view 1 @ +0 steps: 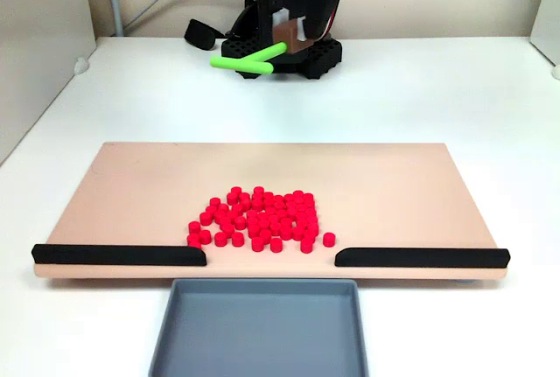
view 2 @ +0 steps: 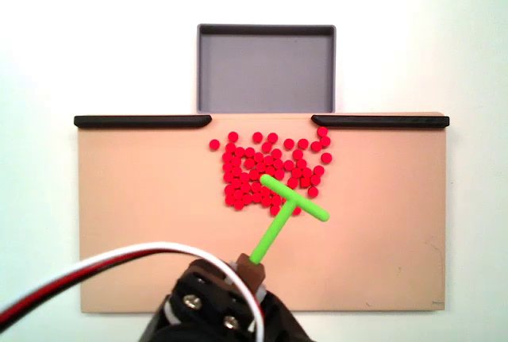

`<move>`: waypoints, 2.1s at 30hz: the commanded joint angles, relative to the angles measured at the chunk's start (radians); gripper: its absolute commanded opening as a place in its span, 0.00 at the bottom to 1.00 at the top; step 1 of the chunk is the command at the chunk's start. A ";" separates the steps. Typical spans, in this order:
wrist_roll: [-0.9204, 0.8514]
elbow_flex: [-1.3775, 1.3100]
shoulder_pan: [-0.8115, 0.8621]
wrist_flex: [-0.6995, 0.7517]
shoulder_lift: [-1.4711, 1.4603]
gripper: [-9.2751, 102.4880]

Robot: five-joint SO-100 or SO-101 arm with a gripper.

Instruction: Gather the left side granules

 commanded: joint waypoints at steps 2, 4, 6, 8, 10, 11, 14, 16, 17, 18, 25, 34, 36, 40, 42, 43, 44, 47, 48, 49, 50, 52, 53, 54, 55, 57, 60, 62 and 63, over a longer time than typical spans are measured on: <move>-0.132 -0.005 0.035 -0.005 0.011 0.08; -0.184 -0.005 0.044 -0.005 0.000 0.08; -0.225 -0.005 0.055 -0.006 -0.006 0.08; -0.265 -0.005 0.064 -0.006 -0.008 0.08; -0.307 -0.005 0.074 -0.006 -0.009 0.08; -0.325 -0.005 0.077 -0.006 -0.011 0.08; -0.385 -0.005 0.084 -0.008 -0.026 0.08; -0.417 -0.005 0.089 -0.015 -0.037 0.08; -0.431 -0.005 0.094 -0.017 -0.041 0.08; -0.446 -0.005 0.094 -0.017 -0.044 0.08; -0.531 -0.005 0.091 -0.014 -0.066 0.08; -0.586 -0.009 0.084 -0.018 -0.084 0.08; -0.603 -0.014 0.083 -0.018 -0.089 0.08; -0.630 -0.011 0.086 -0.018 -0.077 0.08; -0.614 -0.006 0.081 -0.009 -0.066 0.08; -0.601 -0.005 0.081 -0.008 -0.063 0.08; -0.611 -0.005 0.080 -0.008 -0.057 0.08; -0.594 -0.005 0.074 -0.006 -0.049 0.08; -0.592 -0.005 0.072 -0.006 -0.048 0.08; -0.598 -0.005 0.071 -0.006 -0.046 0.08; -0.603 -0.005 0.071 -0.006 -0.043 0.08; -0.606 -0.005 0.071 -0.006 -0.043 0.08; -0.609 -0.005 0.071 -0.006 -0.044 0.08; -0.603 -0.005 0.071 -0.006 -0.046 0.08; -0.601 -0.005 0.067 -0.006 -0.048 0.08; -0.591 -0.005 0.058 -0.006 -0.048 0.08; -0.589 -0.005 0.048 -0.006 -0.044 0.08; -0.592 -0.006 0.046 -0.008 -0.044 0.08; -0.592 -0.006 0.046 -0.008 -0.044 0.08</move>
